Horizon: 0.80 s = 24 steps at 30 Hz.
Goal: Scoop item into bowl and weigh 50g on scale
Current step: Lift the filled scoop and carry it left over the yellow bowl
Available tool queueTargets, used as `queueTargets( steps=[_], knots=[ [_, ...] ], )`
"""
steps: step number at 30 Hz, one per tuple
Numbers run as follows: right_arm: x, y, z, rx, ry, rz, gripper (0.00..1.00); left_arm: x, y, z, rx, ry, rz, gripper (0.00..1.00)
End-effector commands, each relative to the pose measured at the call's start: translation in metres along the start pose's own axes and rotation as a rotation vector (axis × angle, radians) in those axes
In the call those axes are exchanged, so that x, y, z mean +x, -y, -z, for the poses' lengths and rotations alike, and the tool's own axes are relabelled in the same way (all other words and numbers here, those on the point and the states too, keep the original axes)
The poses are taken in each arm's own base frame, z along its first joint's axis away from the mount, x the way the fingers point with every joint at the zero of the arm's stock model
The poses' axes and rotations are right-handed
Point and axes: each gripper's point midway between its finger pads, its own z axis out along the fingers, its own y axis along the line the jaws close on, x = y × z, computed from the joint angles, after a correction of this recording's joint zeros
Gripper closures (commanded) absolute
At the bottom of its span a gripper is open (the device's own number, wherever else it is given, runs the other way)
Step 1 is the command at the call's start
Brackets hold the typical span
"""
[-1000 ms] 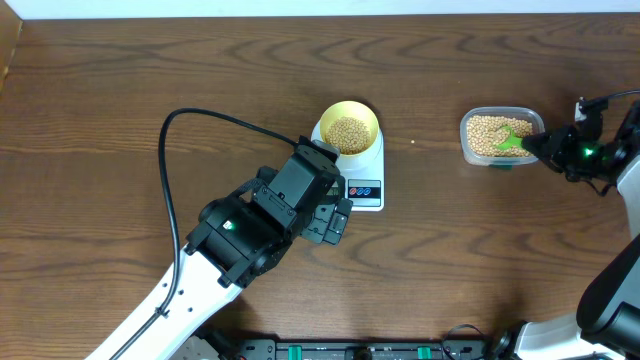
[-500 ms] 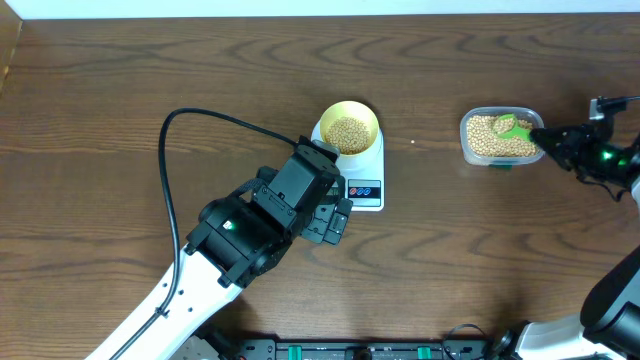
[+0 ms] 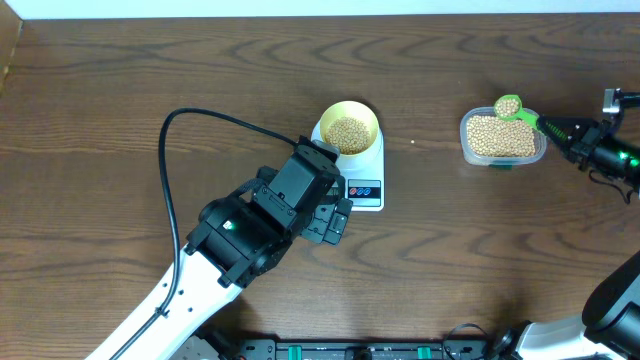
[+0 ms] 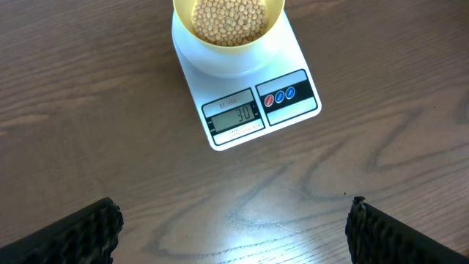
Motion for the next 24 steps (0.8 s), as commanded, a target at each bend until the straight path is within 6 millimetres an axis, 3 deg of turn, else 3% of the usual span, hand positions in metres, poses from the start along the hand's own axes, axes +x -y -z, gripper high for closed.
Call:
queueTargets(
  steps=[1,11,18,24],
  knots=[
    [0.007,-0.024,-0.007,-0.14,-0.047,-0.034,0.99,-0.003,-0.002,0.002,-0.01,0.009,-0.01,0.0],
    [0.013,-0.06,-0.047,-0.225,-0.15,-0.001,0.99,-0.003,-0.002,0.002,-0.01,0.009,-0.009,0.0],
    [0.017,-0.111,-0.091,-0.301,-0.212,0.106,0.99,-0.003,-0.002,0.002,-0.01,0.009,-0.009,0.0],
    [0.026,-0.151,-0.115,-0.364,-0.23,0.155,0.99,-0.003,-0.002,0.002,-0.01,0.009,-0.01,0.0]
  ],
)
